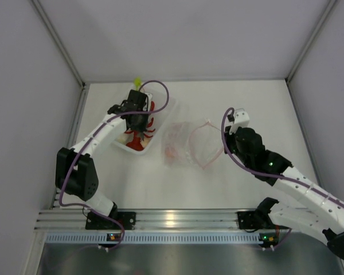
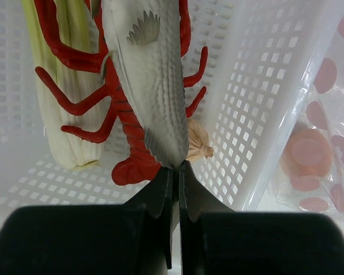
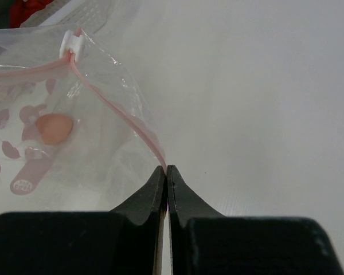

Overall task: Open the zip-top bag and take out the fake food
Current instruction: Place the fake fish in the bin.

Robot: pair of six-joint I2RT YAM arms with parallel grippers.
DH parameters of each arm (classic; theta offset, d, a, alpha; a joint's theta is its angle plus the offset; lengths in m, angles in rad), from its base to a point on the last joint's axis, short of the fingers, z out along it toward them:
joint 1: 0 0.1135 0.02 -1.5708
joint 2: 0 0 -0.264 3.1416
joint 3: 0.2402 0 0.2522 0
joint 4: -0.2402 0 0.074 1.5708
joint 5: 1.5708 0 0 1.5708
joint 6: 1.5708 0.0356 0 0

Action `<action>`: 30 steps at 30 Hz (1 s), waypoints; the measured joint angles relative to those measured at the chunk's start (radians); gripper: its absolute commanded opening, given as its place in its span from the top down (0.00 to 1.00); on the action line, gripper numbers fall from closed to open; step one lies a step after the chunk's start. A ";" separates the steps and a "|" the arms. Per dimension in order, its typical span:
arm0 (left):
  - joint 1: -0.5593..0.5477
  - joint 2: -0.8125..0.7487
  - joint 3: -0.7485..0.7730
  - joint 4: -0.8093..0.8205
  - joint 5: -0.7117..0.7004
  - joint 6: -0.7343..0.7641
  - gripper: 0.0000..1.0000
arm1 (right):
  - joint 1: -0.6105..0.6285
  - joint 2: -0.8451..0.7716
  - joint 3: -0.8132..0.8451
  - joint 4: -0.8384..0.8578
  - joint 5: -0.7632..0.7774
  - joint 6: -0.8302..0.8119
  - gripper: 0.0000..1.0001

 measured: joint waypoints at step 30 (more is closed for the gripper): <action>-0.016 -0.320 0.010 0.031 0.307 -0.181 0.02 | -0.001 0.073 0.063 -0.041 -0.002 0.024 1.00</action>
